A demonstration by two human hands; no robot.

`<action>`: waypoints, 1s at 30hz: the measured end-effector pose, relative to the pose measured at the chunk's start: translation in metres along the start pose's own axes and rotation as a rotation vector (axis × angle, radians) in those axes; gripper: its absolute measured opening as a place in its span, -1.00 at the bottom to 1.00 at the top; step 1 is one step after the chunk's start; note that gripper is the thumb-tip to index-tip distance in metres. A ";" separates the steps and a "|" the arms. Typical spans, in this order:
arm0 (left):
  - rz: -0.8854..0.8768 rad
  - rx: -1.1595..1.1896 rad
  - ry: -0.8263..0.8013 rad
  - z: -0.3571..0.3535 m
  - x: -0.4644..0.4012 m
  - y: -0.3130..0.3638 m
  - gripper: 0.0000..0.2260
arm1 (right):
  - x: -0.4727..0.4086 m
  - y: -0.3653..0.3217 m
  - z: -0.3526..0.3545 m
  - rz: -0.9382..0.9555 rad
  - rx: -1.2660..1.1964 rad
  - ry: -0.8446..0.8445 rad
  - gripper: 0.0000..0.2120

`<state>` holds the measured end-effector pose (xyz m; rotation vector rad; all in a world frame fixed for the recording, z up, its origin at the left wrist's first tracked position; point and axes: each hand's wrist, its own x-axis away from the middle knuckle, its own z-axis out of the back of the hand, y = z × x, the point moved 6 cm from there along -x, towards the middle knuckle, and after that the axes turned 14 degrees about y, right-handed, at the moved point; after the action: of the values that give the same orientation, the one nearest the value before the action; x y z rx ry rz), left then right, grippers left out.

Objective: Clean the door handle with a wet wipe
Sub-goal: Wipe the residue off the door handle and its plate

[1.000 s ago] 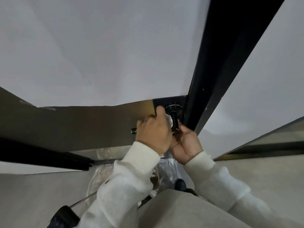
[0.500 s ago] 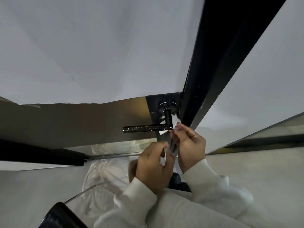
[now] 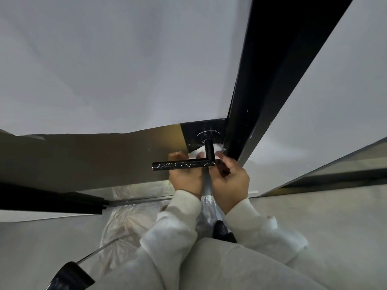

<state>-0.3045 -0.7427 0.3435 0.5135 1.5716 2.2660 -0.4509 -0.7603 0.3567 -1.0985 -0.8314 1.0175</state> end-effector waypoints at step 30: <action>0.490 0.161 -0.212 -0.018 0.013 -0.028 -0.86 | 0.015 -0.009 -0.026 0.457 0.849 -0.531 -0.71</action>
<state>-0.3223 -0.7423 0.3120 1.2588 1.6629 2.3175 -0.4198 -0.7553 0.3588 -0.2703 -0.4509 1.8705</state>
